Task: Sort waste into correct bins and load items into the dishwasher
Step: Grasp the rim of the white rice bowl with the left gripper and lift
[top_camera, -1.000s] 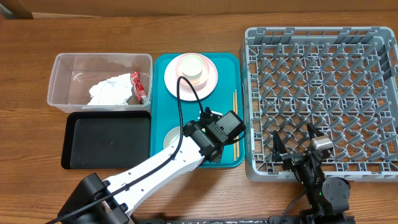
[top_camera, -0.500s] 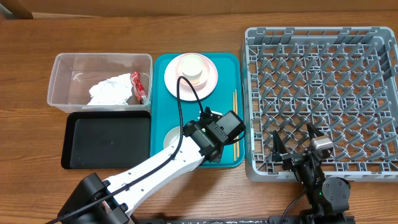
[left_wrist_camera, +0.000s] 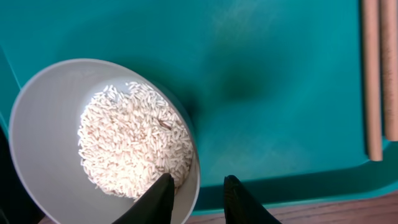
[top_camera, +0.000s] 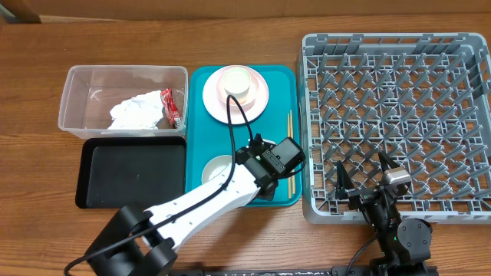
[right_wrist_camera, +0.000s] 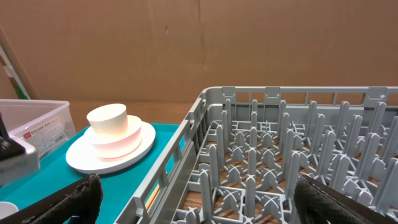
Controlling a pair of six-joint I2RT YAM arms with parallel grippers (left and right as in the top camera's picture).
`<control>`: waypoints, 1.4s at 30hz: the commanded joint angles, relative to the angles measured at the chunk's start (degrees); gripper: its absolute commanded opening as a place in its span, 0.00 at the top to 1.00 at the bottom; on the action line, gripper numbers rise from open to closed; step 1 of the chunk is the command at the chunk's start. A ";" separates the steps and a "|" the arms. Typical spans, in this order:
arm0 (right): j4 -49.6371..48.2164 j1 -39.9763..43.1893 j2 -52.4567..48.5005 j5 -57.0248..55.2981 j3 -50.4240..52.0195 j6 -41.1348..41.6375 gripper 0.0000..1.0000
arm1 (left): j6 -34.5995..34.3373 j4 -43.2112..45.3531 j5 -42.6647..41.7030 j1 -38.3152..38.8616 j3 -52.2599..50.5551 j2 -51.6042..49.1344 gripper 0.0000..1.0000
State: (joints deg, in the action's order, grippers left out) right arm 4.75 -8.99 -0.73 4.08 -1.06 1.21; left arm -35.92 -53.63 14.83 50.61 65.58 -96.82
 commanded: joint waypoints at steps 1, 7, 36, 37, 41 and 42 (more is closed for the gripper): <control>-0.26 0.11 0.57 -0.07 0.61 -0.39 0.00 | -0.57 0.17 0.61 0.00 -0.63 -2.43 0.73; -0.28 0.11 0.57 -0.07 0.61 -0.39 0.00 | -0.52 0.20 0.85 0.00 -0.63 -4.94 0.75; -0.26 0.11 0.57 -0.07 0.61 -0.39 0.00 | -0.07 1.33 1.27 0.00 -0.61 -7.37 0.96; -0.28 0.11 0.57 -0.07 0.61 -0.39 0.00 | -0.04 1.33 1.29 -0.02 -0.59 -7.34 0.96; -0.28 0.11 0.57 -0.07 0.61 -0.39 0.00 | -0.04 0.72 1.60 -0.02 -0.15 -7.32 0.96; -0.26 0.11 0.57 -0.07 0.61 -0.39 0.00 | -0.07 0.00 1.81 -0.02 0.31 -7.32 0.96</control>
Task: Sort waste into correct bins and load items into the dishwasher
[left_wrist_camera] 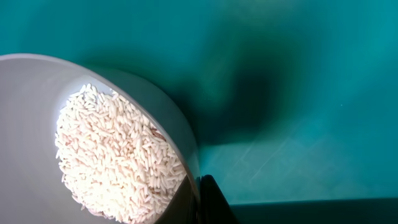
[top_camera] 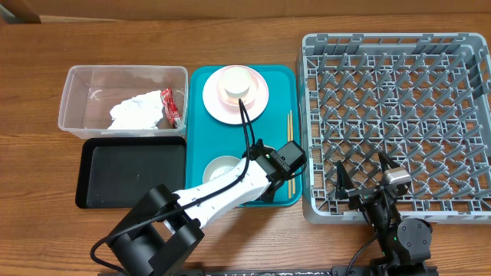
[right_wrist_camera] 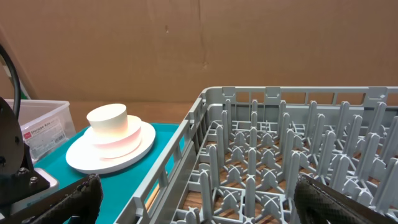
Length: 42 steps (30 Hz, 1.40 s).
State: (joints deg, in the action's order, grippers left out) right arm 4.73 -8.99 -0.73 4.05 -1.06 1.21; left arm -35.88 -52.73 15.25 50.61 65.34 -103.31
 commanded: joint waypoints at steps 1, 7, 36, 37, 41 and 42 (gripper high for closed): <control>-0.24 0.11 0.57 -0.04 0.61 -0.39 0.00 | -0.11 -1.95 1.75 -0.02 1.36 -0.83 0.96; -0.24 0.11 0.57 -0.04 0.61 -0.39 0.00 | -0.13 -11.39 4.37 -0.02 9.88 -0.81 0.96; -0.26 0.11 0.57 -0.04 0.61 -0.39 0.00 | 15.37 -28.70 -13.86 -28.13 24.35 14.53 0.96; -0.24 0.11 0.57 -0.04 0.61 -0.39 0.00 | 15.39 -28.68 -14.05 -29.14 24.35 15.45 0.96; -0.24 0.11 0.57 -0.04 0.61 -0.39 0.00 | 20.52 -28.09 -21.59 -34.56 24.30 17.20 0.96; -0.24 0.11 0.57 -0.04 0.61 -0.39 0.00 | 21.99 -28.04 -24.04 -35.98 24.28 17.20 0.96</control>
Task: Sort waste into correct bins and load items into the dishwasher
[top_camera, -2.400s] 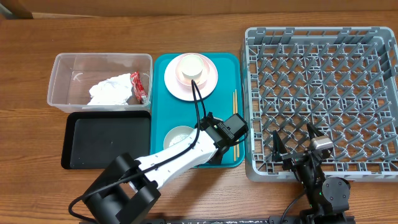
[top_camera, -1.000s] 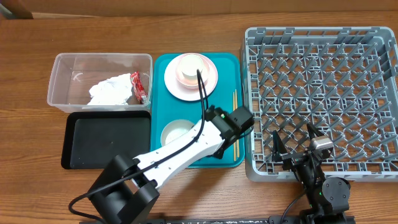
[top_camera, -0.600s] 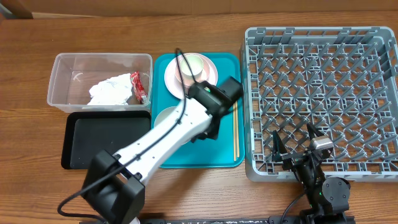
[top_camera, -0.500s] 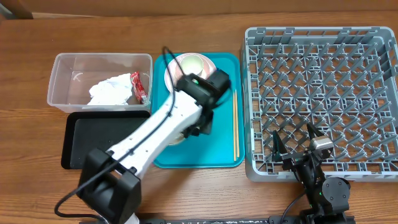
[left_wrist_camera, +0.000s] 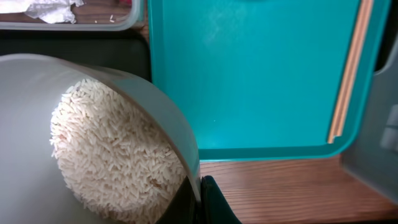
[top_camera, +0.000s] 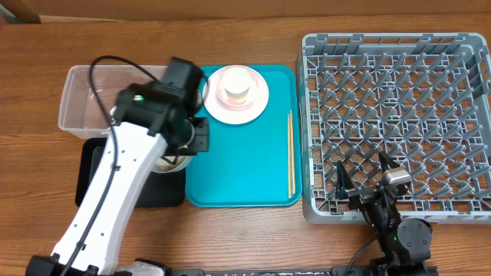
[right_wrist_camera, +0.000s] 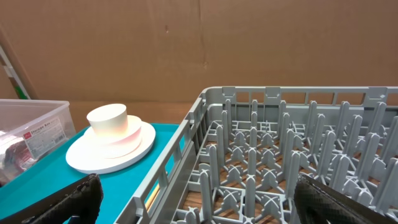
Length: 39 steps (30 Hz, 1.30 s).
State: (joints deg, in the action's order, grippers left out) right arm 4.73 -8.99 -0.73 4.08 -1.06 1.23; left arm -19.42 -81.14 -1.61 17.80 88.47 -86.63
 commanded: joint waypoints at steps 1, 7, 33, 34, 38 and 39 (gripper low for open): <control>-0.24 0.11 0.57 -0.07 0.61 -0.42 0.00 | 6.99 0.44 -9.60 -4.63 1.01 0.50 0.96; -0.26 0.11 0.57 -0.07 0.61 -0.42 0.00 | 16.24 0.35 -22.82 -14.84 -0.79 0.50 0.96; -0.26 0.11 0.57 -0.07 0.61 -0.42 0.00 | 36.20 14.71 -65.29 -57.79 -29.94 0.44 0.96; -0.24 0.11 0.57 -0.07 0.61 -0.42 0.00 | 36.17 15.54 -66.42 -58.55 -30.93 0.44 0.96; -0.26 0.11 0.57 -0.07 0.61 -0.42 0.00 | 36.20 19.39 -69.64 -60.46 -34.42 0.39 0.96; -0.24 0.11 0.57 -0.07 0.61 -0.42 0.00 | 36.20 20.98 -70.23 -60.74 -35.43 0.39 0.96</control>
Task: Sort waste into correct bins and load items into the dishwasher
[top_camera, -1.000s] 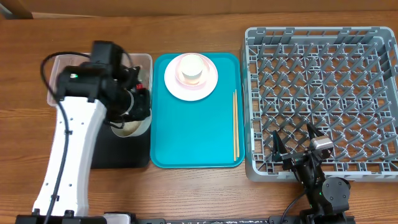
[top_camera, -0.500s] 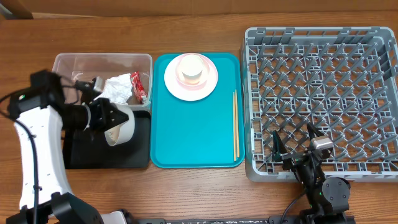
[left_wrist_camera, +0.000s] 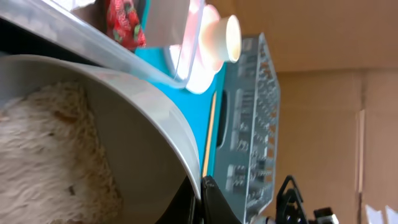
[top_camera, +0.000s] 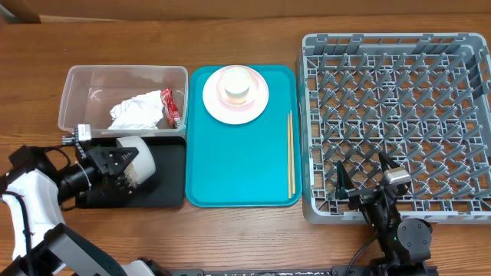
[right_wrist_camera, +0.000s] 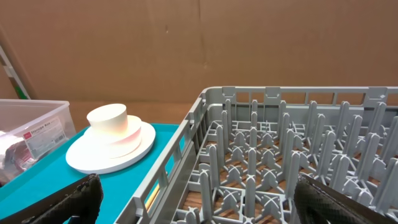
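Note:
My left gripper (top_camera: 116,164) is shut on the rim of a white bowl (top_camera: 138,156), which is tipped onto its side low over the black tray (top_camera: 169,192). In the left wrist view the rim of the bowl (left_wrist_camera: 143,118) is pinched between the fingertips (left_wrist_camera: 208,196), and rice (left_wrist_camera: 43,155) lies inside. My right gripper (top_camera: 362,180) stands open at the near left corner of the grey dish rack (top_camera: 395,115), with nothing between its fingers (right_wrist_camera: 81,199). A white plate with a cup on it (top_camera: 235,93) and wooden chopsticks (top_camera: 290,153) lie on the teal tray (top_camera: 238,169).
A clear bin (top_camera: 92,80) behind the black tray holds crumpled paper (top_camera: 134,113) and a red wrapper (top_camera: 172,106). The dish rack (right_wrist_camera: 280,155) fills the right side. Bare wood table (top_camera: 245,230) runs along the front.
The left arm has moved from the black tray's right edge to the far left. The bowl, upright then, now lies tipped on its side over the black tray. The right arm has not moved.
My left gripper stood open astride the rim of the rice bowl on the teal tray. Then it was shut on the rim. Then the bowl was off the teal tray, above the black tray. Now it is tipped sideways there.

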Controlling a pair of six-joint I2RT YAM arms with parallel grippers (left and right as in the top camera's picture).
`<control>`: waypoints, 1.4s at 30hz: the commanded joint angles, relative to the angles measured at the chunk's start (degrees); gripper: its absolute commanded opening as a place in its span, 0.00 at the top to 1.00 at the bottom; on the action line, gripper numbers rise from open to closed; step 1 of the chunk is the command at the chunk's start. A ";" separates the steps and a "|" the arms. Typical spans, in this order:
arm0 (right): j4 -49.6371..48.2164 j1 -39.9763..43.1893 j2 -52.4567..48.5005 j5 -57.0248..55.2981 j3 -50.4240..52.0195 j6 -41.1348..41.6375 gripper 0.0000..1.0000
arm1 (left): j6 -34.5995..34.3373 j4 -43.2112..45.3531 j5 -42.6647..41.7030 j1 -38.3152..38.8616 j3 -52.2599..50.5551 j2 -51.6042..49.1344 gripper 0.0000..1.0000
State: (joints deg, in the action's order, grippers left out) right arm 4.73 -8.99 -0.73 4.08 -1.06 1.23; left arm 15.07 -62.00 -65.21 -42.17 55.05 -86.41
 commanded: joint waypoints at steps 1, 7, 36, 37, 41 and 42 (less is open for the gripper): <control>-0.24 0.11 0.57 -0.07 0.61 -0.42 0.00 | 1.70 2.93 -6.88 -0.98 -2.67 0.17 0.96; -0.24 0.11 0.57 -0.07 0.61 -0.42 0.00 | 1.68 7.93 -14.73 -2.36 -6.14 0.17 0.96; -0.24 0.11 0.57 -0.07 0.61 -0.42 0.00 | -9.88 15.08 -25.46 -5.92 -6.99 0.17 0.96; -0.24 0.11 0.57 -0.07 0.61 -0.42 0.00 | -12.50 15.37 -25.46 -5.90 -6.99 0.17 0.96; -0.24 0.11 0.57 -0.07 0.61 -0.42 0.00 | -5.79 9.11 -25.44 -5.73 -6.99 0.17 0.96; -0.26 0.11 0.57 -0.07 0.61 -0.42 0.00 | -4.28 8.96 -25.44 -5.95 -6.99 0.17 0.96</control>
State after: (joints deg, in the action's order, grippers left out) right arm 4.73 -8.97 -0.73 4.08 -1.06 1.21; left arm 7.70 -52.31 -89.06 -47.77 48.10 -86.41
